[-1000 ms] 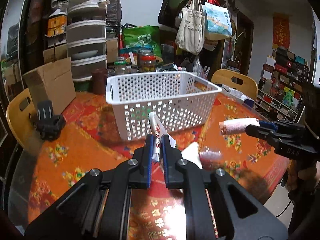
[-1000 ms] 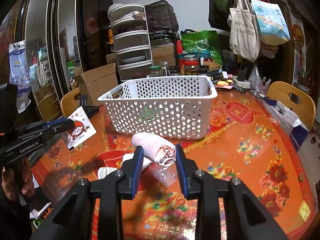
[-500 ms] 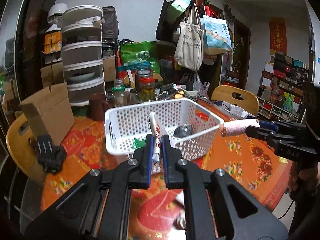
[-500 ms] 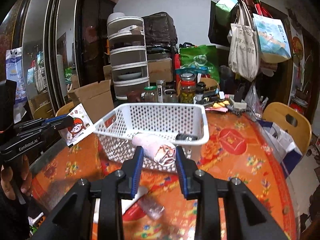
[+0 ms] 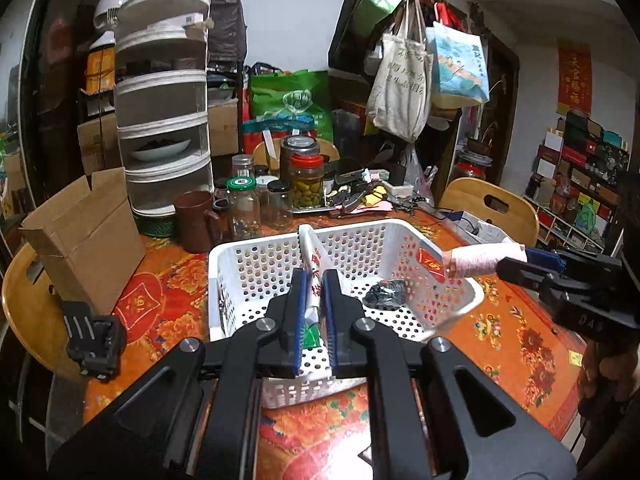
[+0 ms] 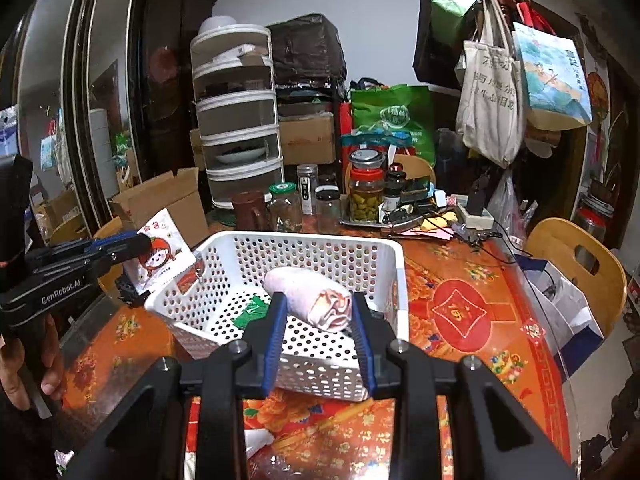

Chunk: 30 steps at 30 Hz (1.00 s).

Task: Organize soft objects
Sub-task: 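Lift and carry the cartoon packet and pink towel roll over the basket with both tools, then open both tools to drop the cartoon packet and pink towel into the basket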

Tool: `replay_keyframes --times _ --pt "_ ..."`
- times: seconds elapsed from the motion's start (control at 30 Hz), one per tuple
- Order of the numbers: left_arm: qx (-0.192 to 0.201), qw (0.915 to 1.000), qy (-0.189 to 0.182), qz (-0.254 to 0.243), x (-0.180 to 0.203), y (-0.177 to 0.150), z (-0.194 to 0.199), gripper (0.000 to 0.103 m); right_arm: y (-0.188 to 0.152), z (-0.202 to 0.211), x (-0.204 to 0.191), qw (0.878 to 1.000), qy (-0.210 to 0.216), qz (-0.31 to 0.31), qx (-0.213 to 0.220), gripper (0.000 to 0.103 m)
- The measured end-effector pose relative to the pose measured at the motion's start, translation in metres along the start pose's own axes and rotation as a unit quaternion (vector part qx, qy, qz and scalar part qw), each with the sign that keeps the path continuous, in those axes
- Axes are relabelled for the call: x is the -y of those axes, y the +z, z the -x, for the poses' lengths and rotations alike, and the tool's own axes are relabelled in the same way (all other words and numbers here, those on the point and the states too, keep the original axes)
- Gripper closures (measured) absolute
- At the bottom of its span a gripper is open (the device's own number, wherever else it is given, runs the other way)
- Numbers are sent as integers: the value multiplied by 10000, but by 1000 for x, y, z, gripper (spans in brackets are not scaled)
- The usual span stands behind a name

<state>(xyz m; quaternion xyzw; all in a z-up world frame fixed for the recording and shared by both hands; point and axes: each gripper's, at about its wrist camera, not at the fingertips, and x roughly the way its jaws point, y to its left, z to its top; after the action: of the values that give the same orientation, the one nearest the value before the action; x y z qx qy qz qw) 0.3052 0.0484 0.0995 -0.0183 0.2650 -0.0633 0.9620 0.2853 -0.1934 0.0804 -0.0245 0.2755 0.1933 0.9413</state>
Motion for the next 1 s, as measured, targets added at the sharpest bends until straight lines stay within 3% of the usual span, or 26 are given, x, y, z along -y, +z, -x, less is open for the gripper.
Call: replay_keyframes --times 0.47,0.77,1.0 --pt "-1042 9944 106 123 -3 14 -110 95 15 -91 9 9957 -140 -24 -916 72" --pt "-2121 9764 403 65 -9 -6 -188 95 10 -145 8 9875 -245 55 -1553 72" --pt "-2473 9675 517 61 -15 -19 -210 95 2 -167 5 9826 -277 131 -1829 72"
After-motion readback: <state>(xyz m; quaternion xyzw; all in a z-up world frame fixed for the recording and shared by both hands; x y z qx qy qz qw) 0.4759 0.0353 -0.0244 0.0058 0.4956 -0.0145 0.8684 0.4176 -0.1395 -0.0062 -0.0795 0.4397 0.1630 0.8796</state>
